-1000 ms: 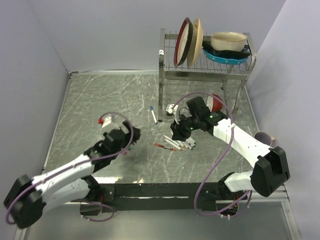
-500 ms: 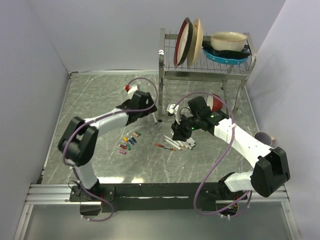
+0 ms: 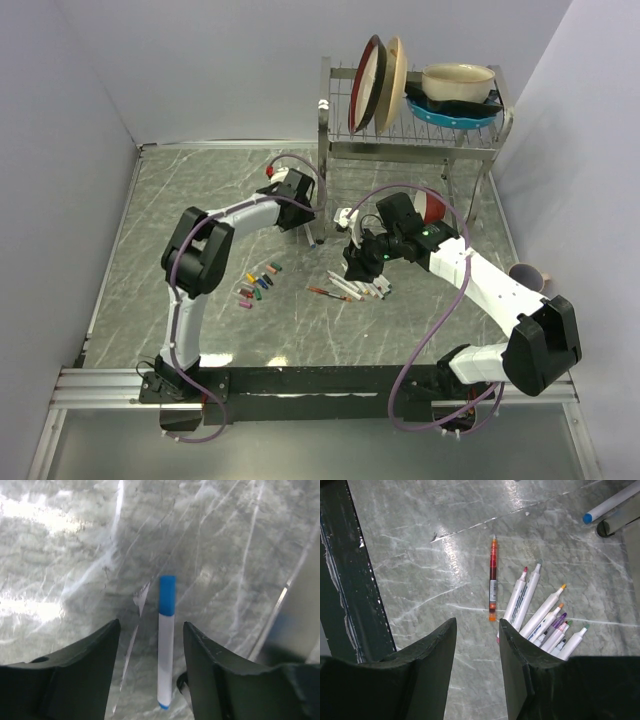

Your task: Open the pen caps

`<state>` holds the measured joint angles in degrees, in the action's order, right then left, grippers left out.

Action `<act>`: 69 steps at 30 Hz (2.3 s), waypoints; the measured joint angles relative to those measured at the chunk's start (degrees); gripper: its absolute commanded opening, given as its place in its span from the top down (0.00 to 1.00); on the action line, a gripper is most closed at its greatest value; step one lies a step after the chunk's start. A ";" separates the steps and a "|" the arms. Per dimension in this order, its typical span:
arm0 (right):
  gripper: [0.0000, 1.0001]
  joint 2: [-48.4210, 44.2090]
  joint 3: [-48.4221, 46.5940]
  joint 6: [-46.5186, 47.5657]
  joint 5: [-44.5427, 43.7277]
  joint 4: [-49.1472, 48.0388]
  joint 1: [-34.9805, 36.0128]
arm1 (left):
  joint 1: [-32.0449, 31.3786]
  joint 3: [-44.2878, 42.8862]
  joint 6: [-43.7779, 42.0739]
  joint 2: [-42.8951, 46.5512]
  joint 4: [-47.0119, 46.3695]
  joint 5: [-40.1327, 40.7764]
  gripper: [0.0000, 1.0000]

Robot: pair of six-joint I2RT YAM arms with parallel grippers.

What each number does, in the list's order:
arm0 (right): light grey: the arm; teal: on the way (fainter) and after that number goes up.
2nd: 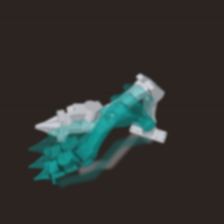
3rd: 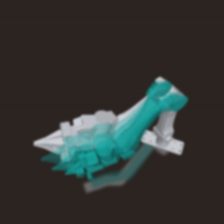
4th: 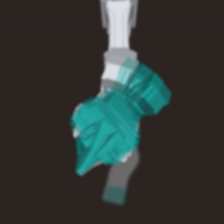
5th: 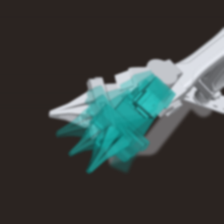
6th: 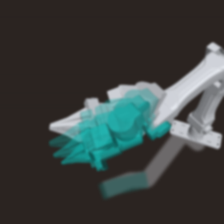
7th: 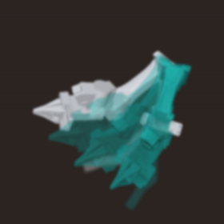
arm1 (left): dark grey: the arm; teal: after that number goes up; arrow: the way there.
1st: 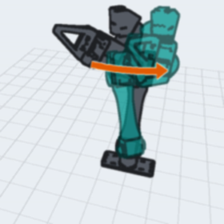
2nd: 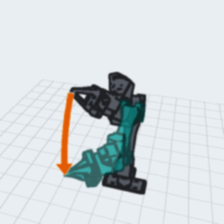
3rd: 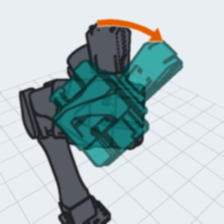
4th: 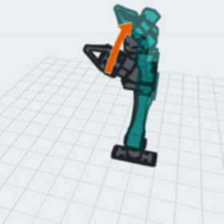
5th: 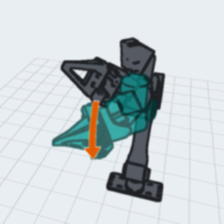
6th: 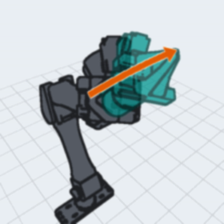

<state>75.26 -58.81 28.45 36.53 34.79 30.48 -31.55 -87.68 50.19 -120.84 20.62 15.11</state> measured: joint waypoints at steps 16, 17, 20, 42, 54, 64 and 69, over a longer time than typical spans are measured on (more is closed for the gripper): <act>0.53 0.00 0.00 0.17 0.07 0.02 0.00 | 0.39 -12.66 -3.63 -7.50 13.29 3.54 0.64; 0.53 0.00 0.00 0.20 0.11 0.02 0.00 | 0.42 -12.59 -3.98 -7.50 13.44 4.35 0.69; 0.53 0.00 0.00 0.22 0.20 0.02 0.00 | 0.42 -11.43 -4.55 -7.13 13.29 7.21 0.78; 0.51 0.07 0.26 1.75 2.93 0.52 0.00 | 3.65 34.05 -2.47 33.66 -9.49 -0.28 0.99; 0.36 2.16 2.93 -3.19 21.38 -4.02 0.50 | -6.95 66.36 6.67 62.71 -43.39 -10.27 0.99; 0.28 7.72 7.19 -17.70 29.53 -16.39 1.29 | -19.89 73.13 10.97 62.93 -62.38 -0.63 0.99; 0.29 7.48 9.99 -26.08 30.69 -24.39 1.53 | -22.73 72.19 10.73 61.29 -65.44 2.54 0.99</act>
<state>82.74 -48.82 2.37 67.22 10.39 32.01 -54.28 -15.49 60.93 -59.55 -44.82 17.65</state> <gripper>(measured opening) 0.720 0.045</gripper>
